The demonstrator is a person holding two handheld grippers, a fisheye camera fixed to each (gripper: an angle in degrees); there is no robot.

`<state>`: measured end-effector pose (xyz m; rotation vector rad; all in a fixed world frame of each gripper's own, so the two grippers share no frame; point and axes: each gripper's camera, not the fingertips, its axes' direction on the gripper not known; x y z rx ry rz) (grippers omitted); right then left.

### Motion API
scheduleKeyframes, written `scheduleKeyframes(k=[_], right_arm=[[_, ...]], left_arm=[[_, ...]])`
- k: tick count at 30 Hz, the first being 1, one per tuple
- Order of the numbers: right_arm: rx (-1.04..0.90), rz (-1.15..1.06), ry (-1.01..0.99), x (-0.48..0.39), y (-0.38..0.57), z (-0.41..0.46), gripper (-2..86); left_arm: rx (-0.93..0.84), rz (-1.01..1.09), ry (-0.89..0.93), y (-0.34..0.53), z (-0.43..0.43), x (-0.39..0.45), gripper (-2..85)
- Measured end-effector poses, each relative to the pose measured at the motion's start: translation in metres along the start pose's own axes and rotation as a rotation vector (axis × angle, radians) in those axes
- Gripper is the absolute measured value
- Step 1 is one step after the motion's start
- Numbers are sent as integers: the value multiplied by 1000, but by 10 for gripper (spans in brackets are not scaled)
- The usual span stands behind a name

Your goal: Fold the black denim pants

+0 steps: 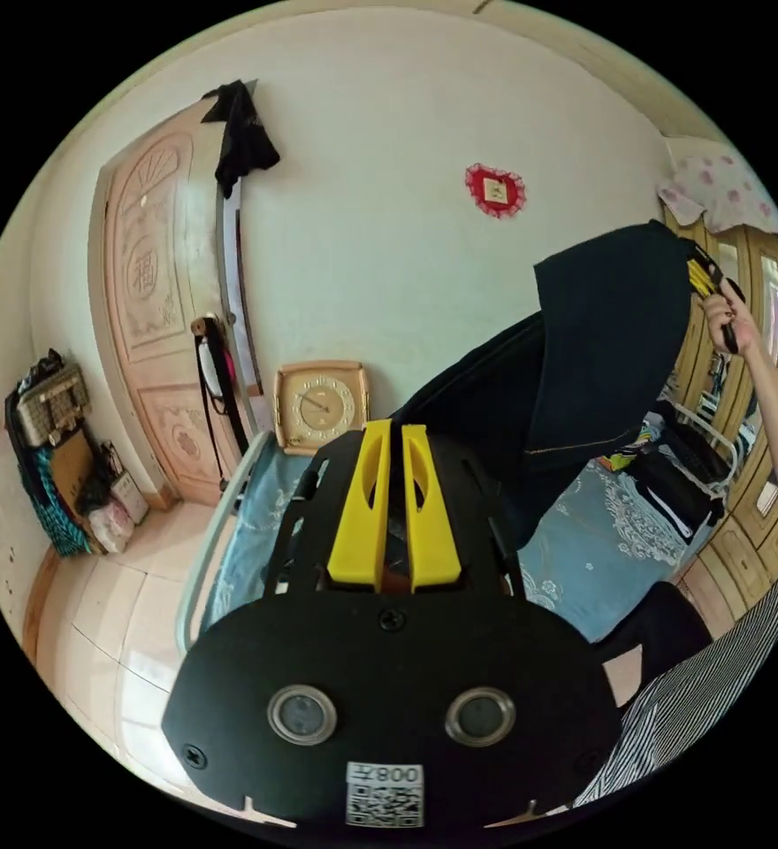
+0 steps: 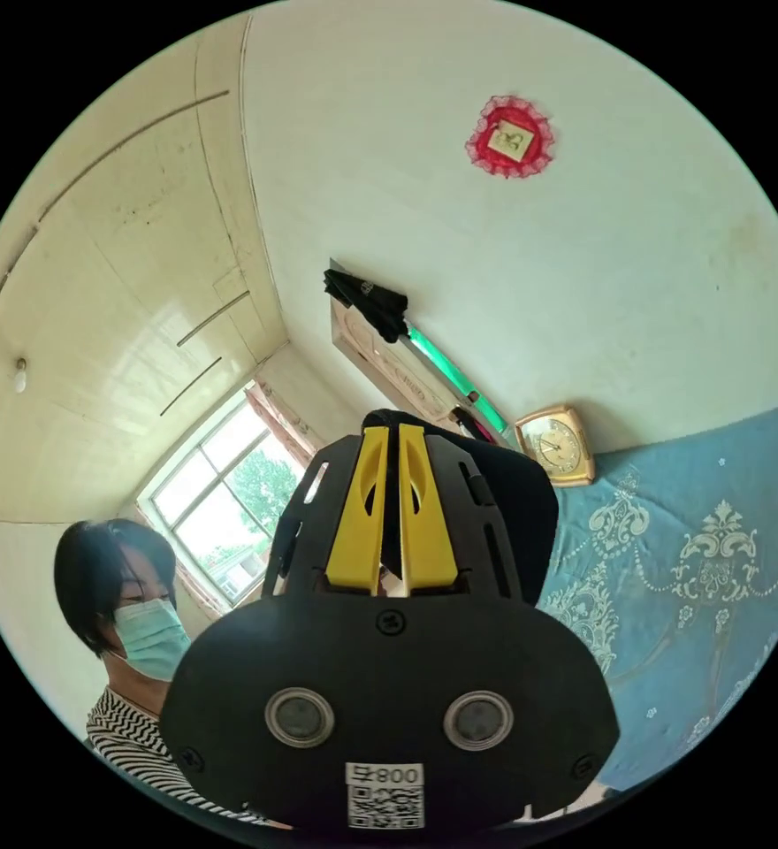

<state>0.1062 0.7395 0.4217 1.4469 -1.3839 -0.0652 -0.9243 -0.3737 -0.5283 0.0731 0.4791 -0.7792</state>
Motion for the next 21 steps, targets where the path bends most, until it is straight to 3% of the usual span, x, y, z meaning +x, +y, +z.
scheduleKeyframes(k=[4,7,10,11,12,15,17,21], right_arm=[[-4,156,146,78,60,-15,11],[-113,383,347,163,131,-20,6],[-141,671,595,242,212,-39,2],[-120,747,595,257,236,-45,2],[-109,754,586,260,245,-45,2],[-235,690,596,255,265,-7,6],[-498,512,647,243,270,62,14],[-816,181,682,223,289,181,63]], left_arm=[[-1,167,-47,-13,-20,15,8],[-162,247,-16,20,6,38,9],[-524,234,70,89,83,63,9],[-671,217,86,120,115,71,10],[-782,187,75,143,137,75,10],[-849,88,61,155,154,75,10],[-830,35,88,149,155,69,10],[-863,23,106,137,168,67,10]])
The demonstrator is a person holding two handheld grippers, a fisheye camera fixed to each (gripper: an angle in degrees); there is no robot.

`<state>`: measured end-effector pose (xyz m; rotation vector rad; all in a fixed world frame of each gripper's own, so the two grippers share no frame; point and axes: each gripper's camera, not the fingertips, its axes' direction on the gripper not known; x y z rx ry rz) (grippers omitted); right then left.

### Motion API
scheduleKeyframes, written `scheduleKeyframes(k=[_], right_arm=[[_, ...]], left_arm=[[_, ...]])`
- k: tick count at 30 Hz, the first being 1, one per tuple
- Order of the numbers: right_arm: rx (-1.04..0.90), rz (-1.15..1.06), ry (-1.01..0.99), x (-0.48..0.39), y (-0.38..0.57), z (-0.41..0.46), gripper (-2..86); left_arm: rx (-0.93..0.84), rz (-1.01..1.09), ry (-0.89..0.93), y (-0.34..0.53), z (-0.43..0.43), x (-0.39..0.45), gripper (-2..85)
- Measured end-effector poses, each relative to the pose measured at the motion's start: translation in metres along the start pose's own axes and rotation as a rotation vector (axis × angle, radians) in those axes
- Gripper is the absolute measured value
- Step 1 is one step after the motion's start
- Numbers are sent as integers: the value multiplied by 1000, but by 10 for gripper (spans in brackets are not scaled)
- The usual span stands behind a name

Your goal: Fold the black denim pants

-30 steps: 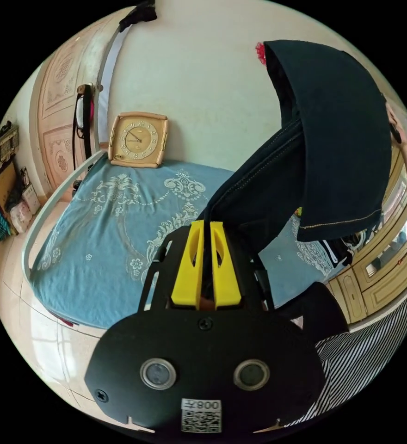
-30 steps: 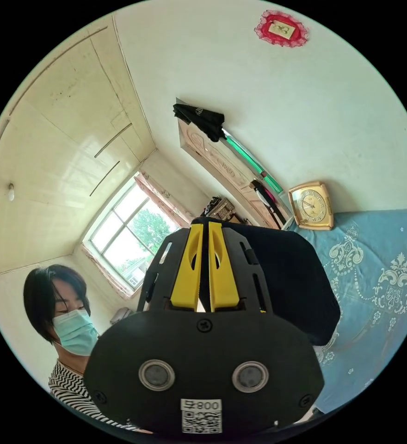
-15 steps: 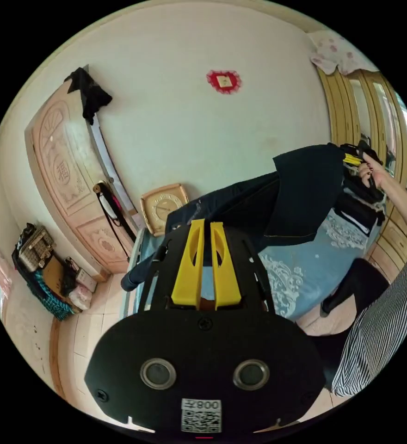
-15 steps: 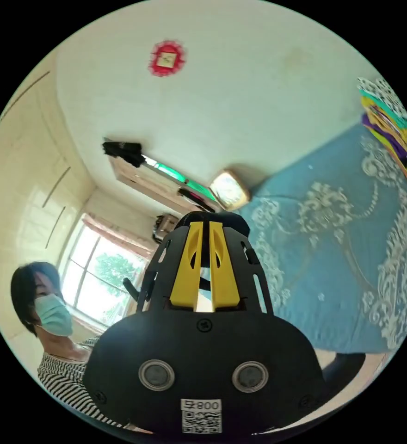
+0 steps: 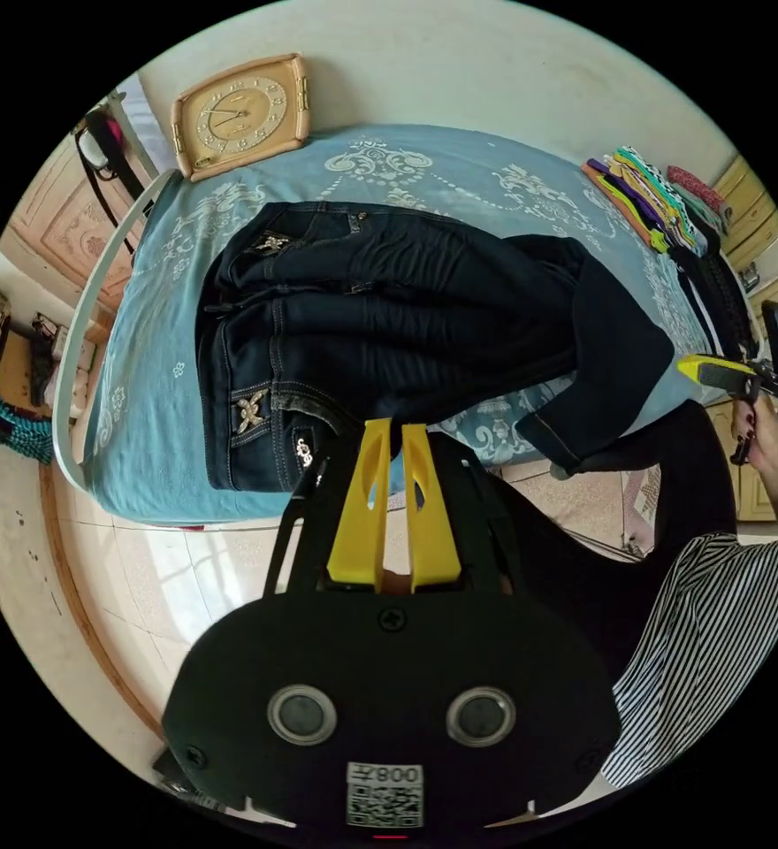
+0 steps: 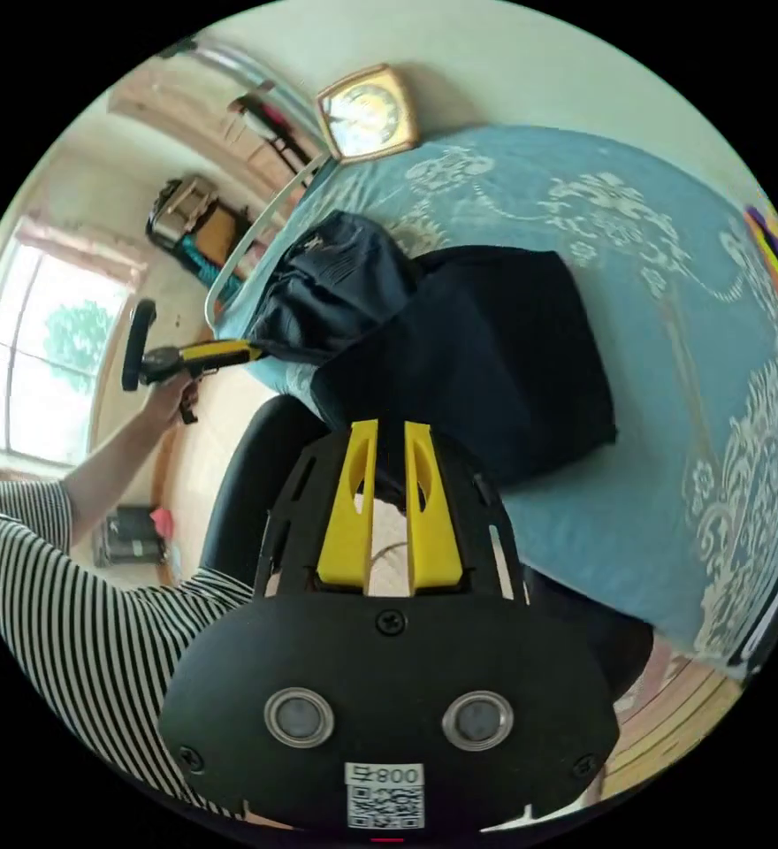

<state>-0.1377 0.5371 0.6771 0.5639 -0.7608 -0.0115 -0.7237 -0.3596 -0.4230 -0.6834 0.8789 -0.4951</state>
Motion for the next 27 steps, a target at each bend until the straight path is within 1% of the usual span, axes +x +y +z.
scheduleKeyframes(k=[2,3,5,6,8,10,11,12,14,15,18,21,24,26,27], right_arm=[[-78,-184,42,-51,-25,43,81],[-98,-224,59,-63,-30,53,85],[-194,-348,180,-97,-45,97,107],[-218,-371,221,-103,-48,108,112],[-302,-467,366,-119,-51,147,120],[-271,-514,431,-128,-49,155,115],[-268,-503,434,-130,-50,157,105],[-273,-500,427,-131,-52,158,98],[-289,-464,393,-128,-62,155,46],[-292,-452,368,-126,-64,153,40],[-307,-376,241,-111,-77,136,18],[-232,-335,159,-96,-88,88,11],[-76,-278,145,-66,-111,2,8],[84,-188,170,-27,-132,-86,7],[123,-155,179,-15,-136,-108,7]], left_arm=[[-5,9,-22,-7,-2,3,10],[-7,8,-28,-10,-2,4,10],[-4,-4,-17,-15,-3,3,10],[-1,-16,-4,-17,-3,1,9],[6,-31,13,-21,-3,0,9],[10,-33,13,-26,-3,1,9],[10,-23,-5,-29,-2,3,9],[14,-16,-16,-32,-2,5,9],[21,-18,-13,-36,-2,4,9],[23,-26,0,-39,-1,2,10],[39,-36,32,-46,-5,-4,9],[65,-18,42,-54,-14,-6,9],[108,4,59,-63,-28,-8,9],[123,18,61,-69,-34,-8,9],[123,23,60,-73,-36,-8,9]])
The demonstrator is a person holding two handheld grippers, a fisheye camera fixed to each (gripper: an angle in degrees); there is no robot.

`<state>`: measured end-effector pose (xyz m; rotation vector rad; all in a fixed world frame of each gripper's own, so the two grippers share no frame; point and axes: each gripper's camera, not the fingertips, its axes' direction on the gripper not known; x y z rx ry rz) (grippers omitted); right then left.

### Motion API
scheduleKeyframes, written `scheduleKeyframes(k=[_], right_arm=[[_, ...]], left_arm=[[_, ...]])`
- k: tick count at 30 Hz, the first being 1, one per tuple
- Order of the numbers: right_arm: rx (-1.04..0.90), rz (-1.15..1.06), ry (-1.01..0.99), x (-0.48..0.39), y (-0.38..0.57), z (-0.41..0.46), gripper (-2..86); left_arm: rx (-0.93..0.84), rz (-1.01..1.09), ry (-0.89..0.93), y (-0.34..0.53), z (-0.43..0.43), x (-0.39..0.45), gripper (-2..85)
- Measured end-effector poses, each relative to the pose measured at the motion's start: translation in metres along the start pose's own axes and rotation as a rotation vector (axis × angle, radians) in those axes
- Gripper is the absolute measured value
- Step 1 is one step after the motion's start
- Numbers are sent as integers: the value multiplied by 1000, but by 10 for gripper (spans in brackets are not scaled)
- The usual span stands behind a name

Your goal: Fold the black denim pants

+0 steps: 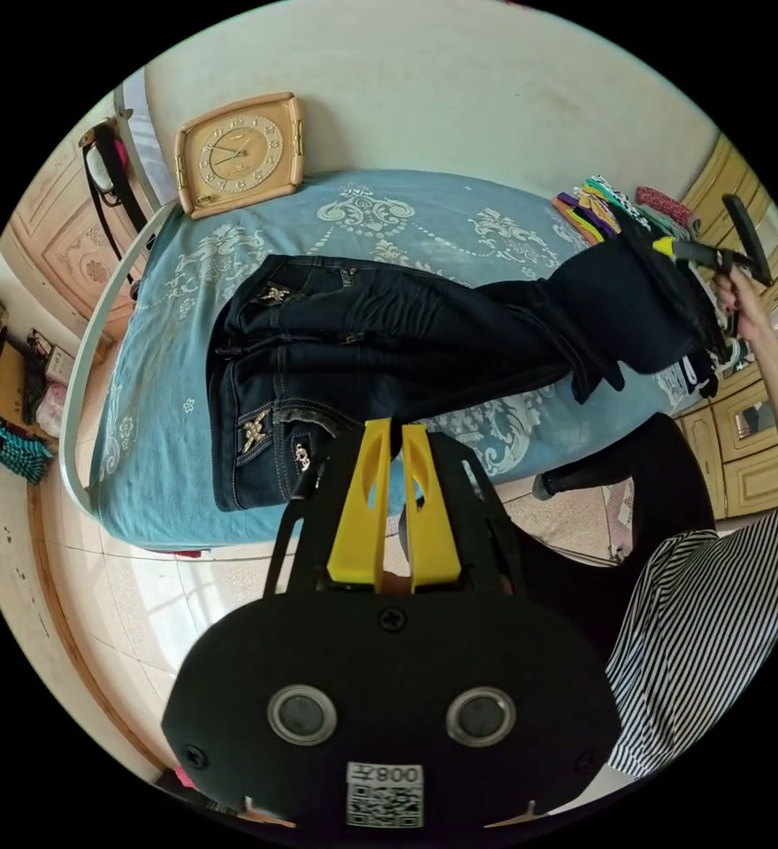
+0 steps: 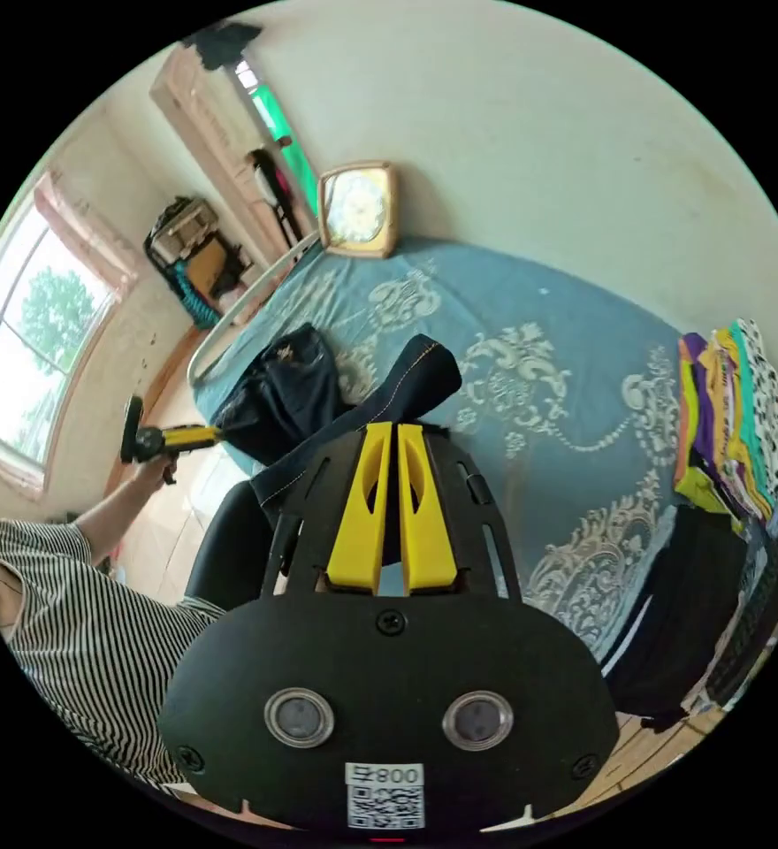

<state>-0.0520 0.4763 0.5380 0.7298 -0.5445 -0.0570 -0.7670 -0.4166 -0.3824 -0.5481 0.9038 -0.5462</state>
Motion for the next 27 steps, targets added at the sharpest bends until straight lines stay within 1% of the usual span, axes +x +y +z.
scheduleKeyframes(k=[1,2,3,4,5,7,9,11,12,14,15,17,19,20,22,25,27], right_arm=[[62,71,37,33,-6,-35,7],[74,139,115,65,-8,-60,7],[73,187,174,82,-7,-70,6],[59,301,269,115,0,-82,6],[15,392,322,146,12,-85,7],[-3,541,333,180,38,-86,11],[57,571,258,189,65,-82,20],[60,520,144,174,86,-55,39],[53,499,117,167,89,-46,45],[-47,340,-20,121,88,2,56],[-75,288,-36,106,86,14,56],[-154,101,-65,47,75,56,62],[-179,-15,-49,12,66,78,74],[-205,-77,3,-6,61,93,84],[-252,-126,63,-22,54,113,96],[-310,-185,207,-27,50,142,100],[-350,-181,214,-21,49,155,97]], left_arm=[[-3,2,-2,-2,0,0,9],[-8,9,-13,-6,0,1,9],[-17,11,-26,-9,1,3,9],[-21,9,-29,-10,2,3,9],[-32,-2,-32,-13,6,3,9],[-46,-23,-28,-15,10,2,9],[-54,-40,-14,-20,15,1,8],[-80,-39,-24,-25,20,1,8],[-95,-39,-26,-30,22,0,8],[-112,-43,-21,-37,25,-2,8],[-117,-48,-18,-42,27,-3,8],[-121,-62,-10,-49,28,-5,8],[-130,-72,-9,-55,31,-6,8],[-133,-73,-13,-59,33,-6,8],[-138,-72,-20,-64,35,-6,9],[-146,-76,-23,-72,41,-8,10],[-151,-82,-10,-79,47,-10,9]])
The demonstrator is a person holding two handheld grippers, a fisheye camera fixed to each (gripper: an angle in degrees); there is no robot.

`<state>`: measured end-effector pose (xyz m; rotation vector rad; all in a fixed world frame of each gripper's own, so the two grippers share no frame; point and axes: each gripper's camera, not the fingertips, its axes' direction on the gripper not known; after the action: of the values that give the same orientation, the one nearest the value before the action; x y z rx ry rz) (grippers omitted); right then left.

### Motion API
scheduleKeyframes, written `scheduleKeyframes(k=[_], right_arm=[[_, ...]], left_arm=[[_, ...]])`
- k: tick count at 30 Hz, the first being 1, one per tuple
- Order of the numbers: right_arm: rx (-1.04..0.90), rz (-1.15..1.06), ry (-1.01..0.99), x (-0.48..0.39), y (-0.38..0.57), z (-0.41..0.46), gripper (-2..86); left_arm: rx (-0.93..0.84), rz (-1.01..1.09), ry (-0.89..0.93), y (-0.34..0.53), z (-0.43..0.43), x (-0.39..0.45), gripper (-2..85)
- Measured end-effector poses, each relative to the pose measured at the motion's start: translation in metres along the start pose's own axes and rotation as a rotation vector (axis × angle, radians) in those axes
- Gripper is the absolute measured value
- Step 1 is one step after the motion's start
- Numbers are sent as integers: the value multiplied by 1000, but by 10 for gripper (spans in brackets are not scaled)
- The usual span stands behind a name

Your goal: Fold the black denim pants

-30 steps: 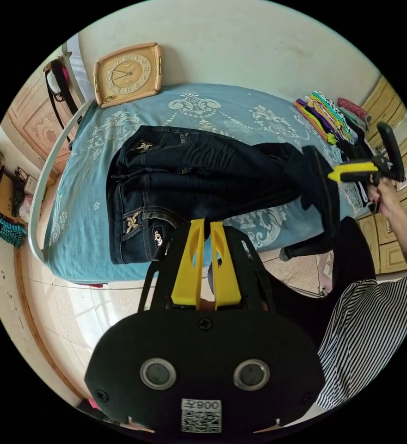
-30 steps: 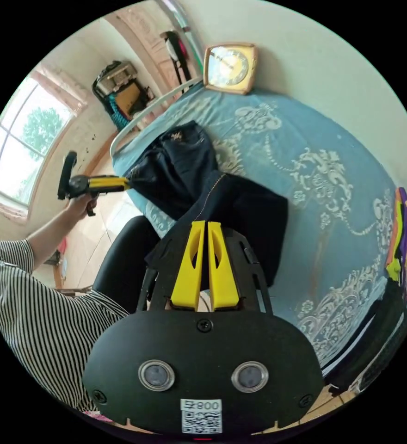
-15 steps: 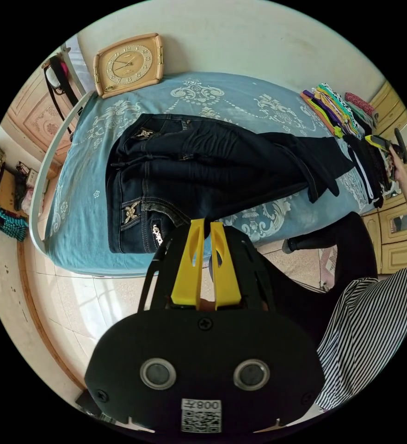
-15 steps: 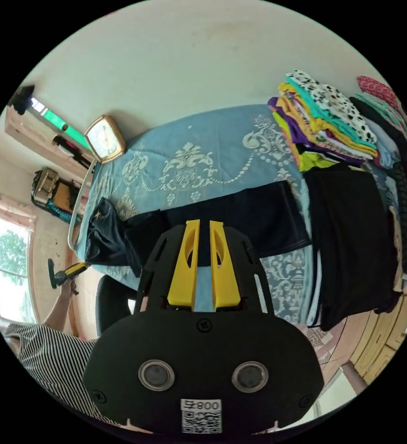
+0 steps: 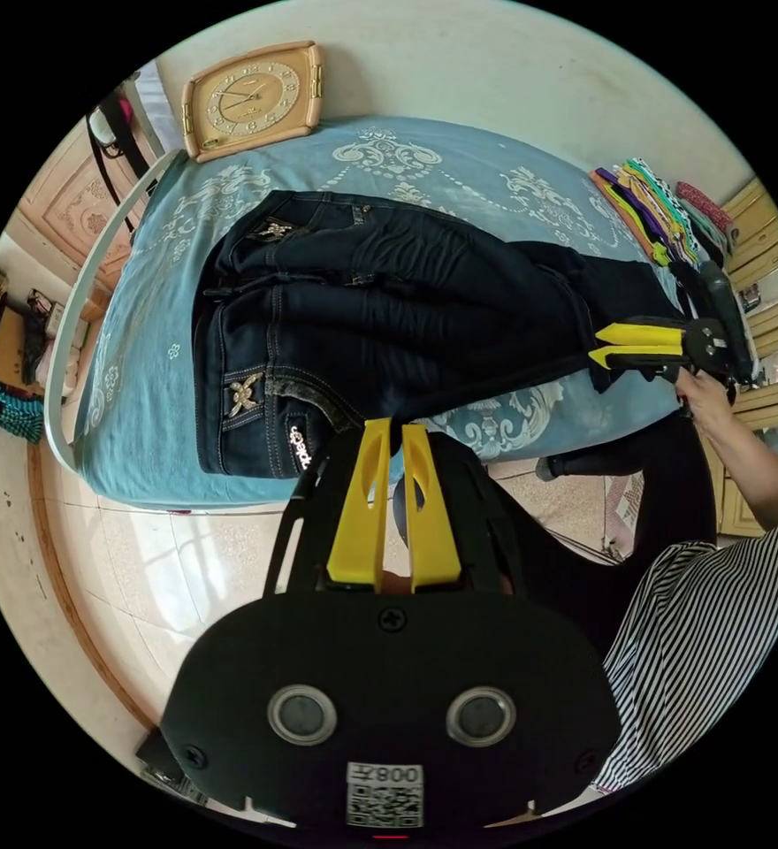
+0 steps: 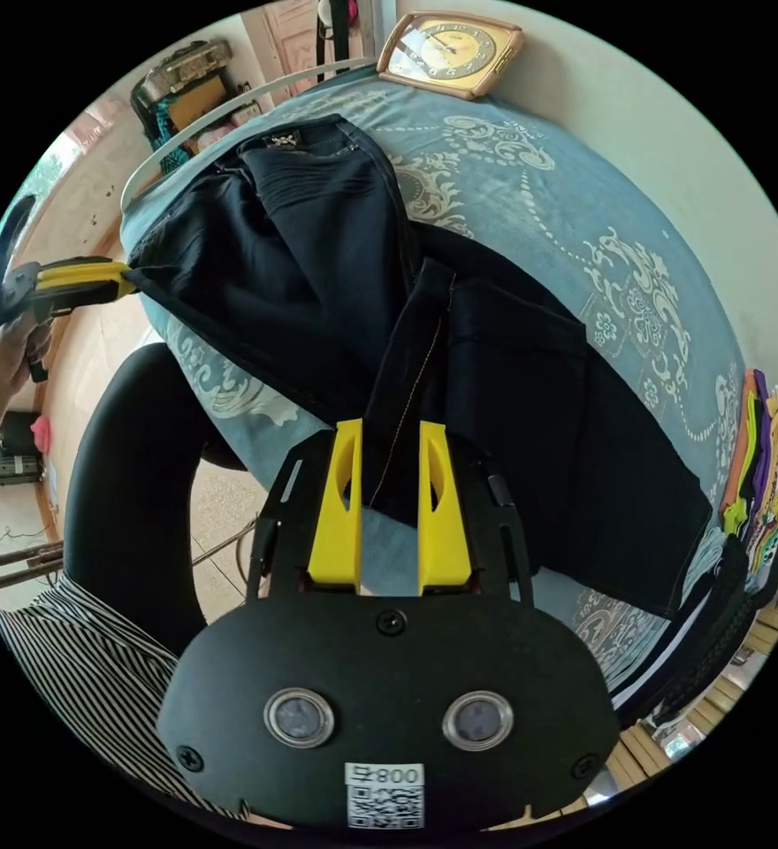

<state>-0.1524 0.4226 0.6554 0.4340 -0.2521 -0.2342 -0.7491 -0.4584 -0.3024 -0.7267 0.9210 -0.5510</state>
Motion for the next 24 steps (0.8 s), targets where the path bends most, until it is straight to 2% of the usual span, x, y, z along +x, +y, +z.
scheduleKeyframes(k=[7,12,15,17,20,24], right_arm=[[-25,-19,-57,42,7,-18,28],[139,-2,-142,123,21,-110,19],[318,127,-111,218,28,-194,17],[469,342,-18,304,42,-250,17],[487,610,-59,406,67,-262,16],[509,809,-144,464,122,-220,21]], left_arm=[[-14,12,-13,-19,12,-4,8],[-1,17,8,-30,19,-13,8],[4,19,12,-38,21,-16,9],[6,16,12,-43,22,-18,9],[4,9,8,-52,27,-20,10],[-11,-4,4,-61,38,-25,14]])
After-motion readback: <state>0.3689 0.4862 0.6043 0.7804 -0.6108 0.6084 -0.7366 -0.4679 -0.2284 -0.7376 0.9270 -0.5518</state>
